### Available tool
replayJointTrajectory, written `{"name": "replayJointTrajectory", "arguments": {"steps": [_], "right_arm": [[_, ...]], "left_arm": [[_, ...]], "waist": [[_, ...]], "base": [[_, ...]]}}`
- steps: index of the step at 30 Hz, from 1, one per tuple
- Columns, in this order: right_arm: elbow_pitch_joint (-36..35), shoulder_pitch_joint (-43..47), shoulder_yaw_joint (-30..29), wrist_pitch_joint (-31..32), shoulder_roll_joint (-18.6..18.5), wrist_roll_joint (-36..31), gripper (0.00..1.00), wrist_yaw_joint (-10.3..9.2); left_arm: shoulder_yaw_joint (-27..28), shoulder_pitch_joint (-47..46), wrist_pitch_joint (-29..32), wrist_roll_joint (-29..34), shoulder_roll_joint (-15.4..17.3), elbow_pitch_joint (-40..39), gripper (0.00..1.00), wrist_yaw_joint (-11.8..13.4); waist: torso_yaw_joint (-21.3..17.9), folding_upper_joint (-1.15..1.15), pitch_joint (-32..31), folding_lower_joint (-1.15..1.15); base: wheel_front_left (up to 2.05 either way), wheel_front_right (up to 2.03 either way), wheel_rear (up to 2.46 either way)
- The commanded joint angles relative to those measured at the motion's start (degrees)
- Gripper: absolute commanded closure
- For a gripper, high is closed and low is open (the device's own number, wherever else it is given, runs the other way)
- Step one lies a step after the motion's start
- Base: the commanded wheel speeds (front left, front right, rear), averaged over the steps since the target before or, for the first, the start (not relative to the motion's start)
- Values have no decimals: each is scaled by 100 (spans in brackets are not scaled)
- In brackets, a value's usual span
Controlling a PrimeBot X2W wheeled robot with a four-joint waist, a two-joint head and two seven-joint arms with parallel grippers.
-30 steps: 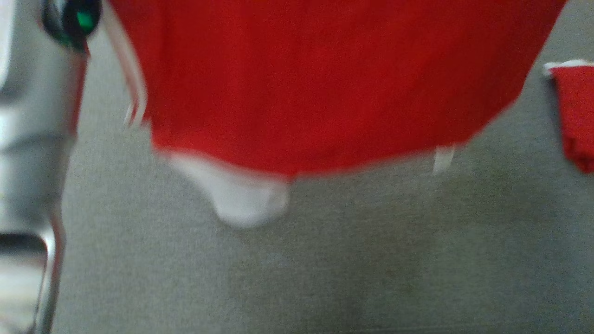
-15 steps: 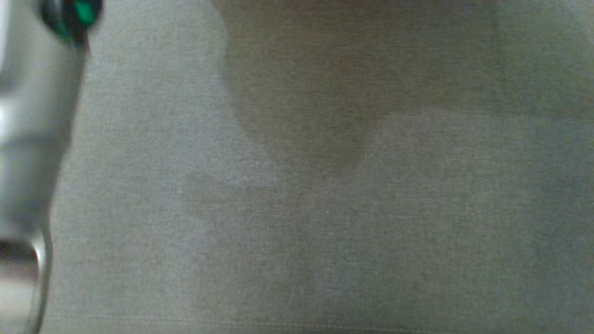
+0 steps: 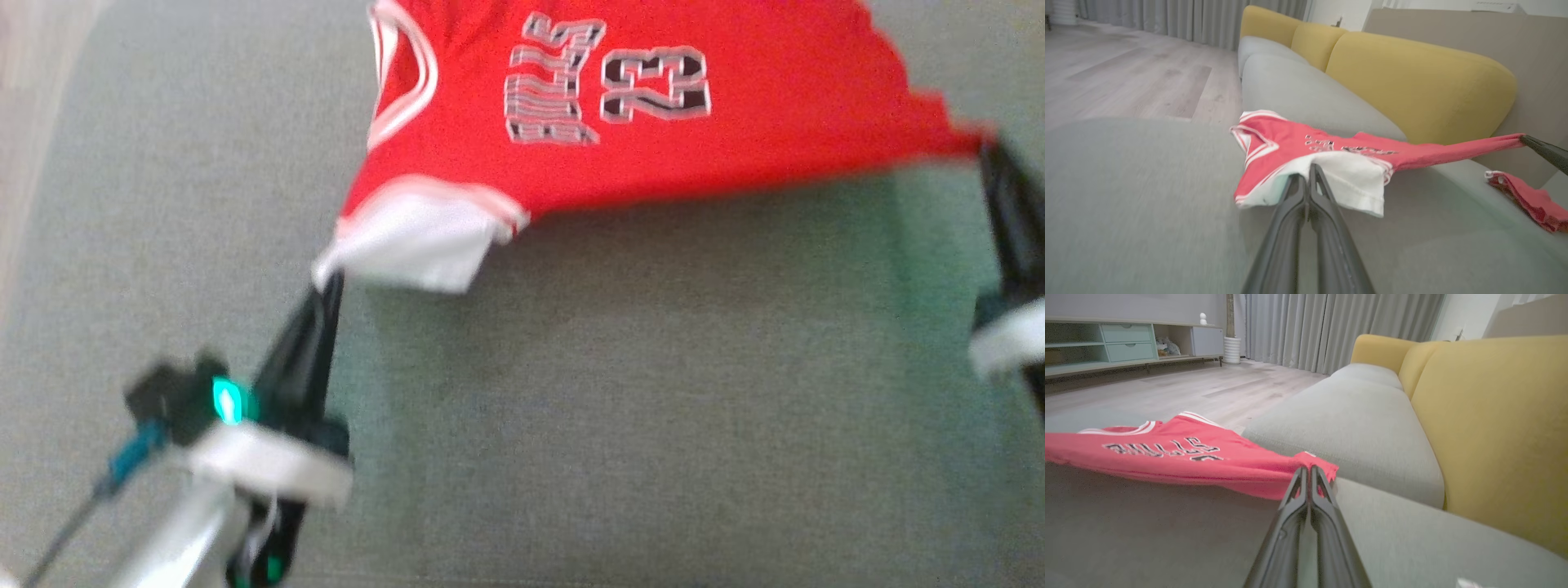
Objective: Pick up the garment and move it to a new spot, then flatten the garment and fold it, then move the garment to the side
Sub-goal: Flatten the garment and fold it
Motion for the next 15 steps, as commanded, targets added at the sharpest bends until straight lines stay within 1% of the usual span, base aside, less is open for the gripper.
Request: {"name": "replayJointTrajectory", "arguments": {"steps": [1, 5, 9, 11, 13, 15], "right_arm": [[-196, 118, -52, -32, -117, 19, 100, 37], [-612, 1374, -295, -32, 2, -23, 100, 37], [-945, 2238, -435, -32, 129, -157, 100, 37], [-1058, 2417, -495, -11, 256, -100, 100, 37], [-1064, 2399, -494, -3, 298, -80, 100, 37], [-994, 2239, -455, 4, 344, -45, 100, 37]], "left_arm": [[253, -103, -29, 33, 274, -220, 100, 51], [212, 872, -2, -1, 497, -829, 100, 405], [187, 1413, 160, -100, 699, -1376, 100, 637], [251, 1515, 206, -189, 741, -1607, 100, 728], [334, 1477, 265, -266, 740, -1705, 100, 809], [342, 1281, 380, -271, 729, -1704, 100, 805]], "waist": [[-51, 0, -222, 2], [-67, 0, -513, 2], [-96, 0, -661, 2], [-135, 0, -647, 2], [-169, 0, -593, 2], [-201, 0, -513, 2]], "base": [[0, 0, 0], [0, 0, 0], [0, 0, 0], [0, 0, 0], [0, 0, 0], [0, 0, 0]]}}
